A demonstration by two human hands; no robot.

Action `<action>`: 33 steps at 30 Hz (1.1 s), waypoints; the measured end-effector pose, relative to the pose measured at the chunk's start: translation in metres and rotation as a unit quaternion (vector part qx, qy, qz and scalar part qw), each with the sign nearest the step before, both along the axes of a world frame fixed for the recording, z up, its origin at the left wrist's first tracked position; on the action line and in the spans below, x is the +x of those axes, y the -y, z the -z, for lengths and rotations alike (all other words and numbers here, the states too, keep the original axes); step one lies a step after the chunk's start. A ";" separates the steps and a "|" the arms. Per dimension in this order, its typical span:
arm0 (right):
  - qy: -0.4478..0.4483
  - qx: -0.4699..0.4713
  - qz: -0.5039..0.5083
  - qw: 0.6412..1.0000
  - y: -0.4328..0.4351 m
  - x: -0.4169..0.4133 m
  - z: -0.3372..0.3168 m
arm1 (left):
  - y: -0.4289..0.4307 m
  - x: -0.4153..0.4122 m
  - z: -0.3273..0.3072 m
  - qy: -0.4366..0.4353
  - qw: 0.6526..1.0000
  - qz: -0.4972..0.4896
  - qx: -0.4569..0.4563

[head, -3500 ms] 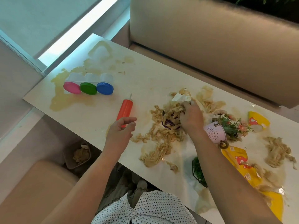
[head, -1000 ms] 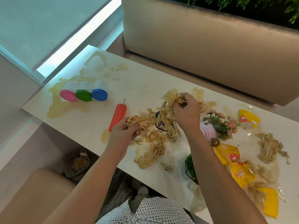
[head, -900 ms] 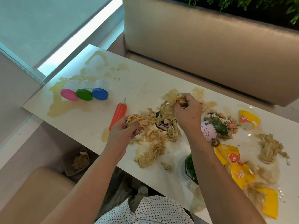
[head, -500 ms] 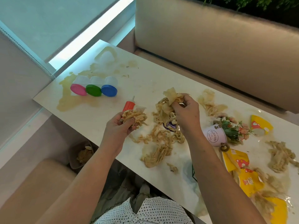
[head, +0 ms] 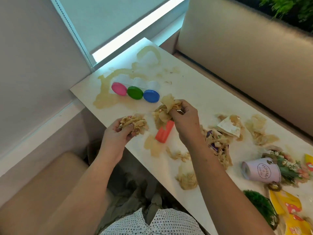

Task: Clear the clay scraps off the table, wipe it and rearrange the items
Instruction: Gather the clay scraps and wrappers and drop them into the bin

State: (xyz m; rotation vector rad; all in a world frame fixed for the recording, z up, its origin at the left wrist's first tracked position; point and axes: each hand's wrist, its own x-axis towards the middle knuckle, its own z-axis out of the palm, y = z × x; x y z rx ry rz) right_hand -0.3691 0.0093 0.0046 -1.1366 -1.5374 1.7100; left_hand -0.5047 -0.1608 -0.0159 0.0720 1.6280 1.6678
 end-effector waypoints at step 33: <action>0.159 -0.109 -0.309 0.931 0.205 -0.320 0.264 | 0.211 -0.238 0.267 0.111 0.920 -0.343 -0.154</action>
